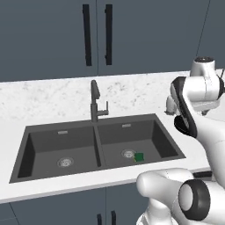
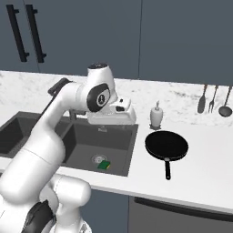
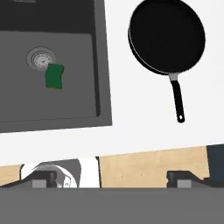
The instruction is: Pick the pan and sponge and place them into the sink. Then turn on the water.
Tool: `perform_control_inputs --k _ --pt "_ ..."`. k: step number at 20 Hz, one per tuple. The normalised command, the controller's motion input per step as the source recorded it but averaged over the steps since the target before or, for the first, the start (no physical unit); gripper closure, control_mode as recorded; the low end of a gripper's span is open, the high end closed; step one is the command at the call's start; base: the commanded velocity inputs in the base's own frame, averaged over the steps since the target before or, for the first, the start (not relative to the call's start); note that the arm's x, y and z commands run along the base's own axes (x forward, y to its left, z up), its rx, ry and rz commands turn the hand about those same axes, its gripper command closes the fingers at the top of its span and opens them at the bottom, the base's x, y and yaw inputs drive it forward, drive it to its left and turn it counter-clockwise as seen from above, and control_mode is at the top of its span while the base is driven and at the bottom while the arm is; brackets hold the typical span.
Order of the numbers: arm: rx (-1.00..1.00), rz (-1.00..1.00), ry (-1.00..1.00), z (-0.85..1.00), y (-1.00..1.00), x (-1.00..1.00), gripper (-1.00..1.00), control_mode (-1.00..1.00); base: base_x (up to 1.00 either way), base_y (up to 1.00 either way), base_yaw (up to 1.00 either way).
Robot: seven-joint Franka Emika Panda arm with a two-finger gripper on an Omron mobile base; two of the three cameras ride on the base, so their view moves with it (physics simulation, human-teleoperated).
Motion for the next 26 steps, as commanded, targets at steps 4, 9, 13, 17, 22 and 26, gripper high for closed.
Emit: perform_control_inputs --k 4,9,13,17,22,26 --pt "0.02 0.00 0.05 -0.61 -0.93 -0.06 -1.00 -1.00 0.00 0.00 0.00" --pt "-0.01 -0.01 0.00 -0.50 -0.99 0.03 -1.00 -1.00 0.00 0.00 0.00" --pt "0.02 0.00 0.00 -0.43 -0.67 0.07 -1.00 -1.00 0.00 0.00 0.00" --pt "0.10 0.04 0.02 -0.40 -0.31 0.03 -1.00 -1.00 0.00 0.00 0.00" --pt "0.11 0.01 0.05 -0.36 -0.34 0.13 -1.00 -1.00 0.00 0.00 0.00" --pt "0.04 0.00 0.05 -0.47 -0.46 0.32 -1.00 -1.00 0.00 0.00 0.00"
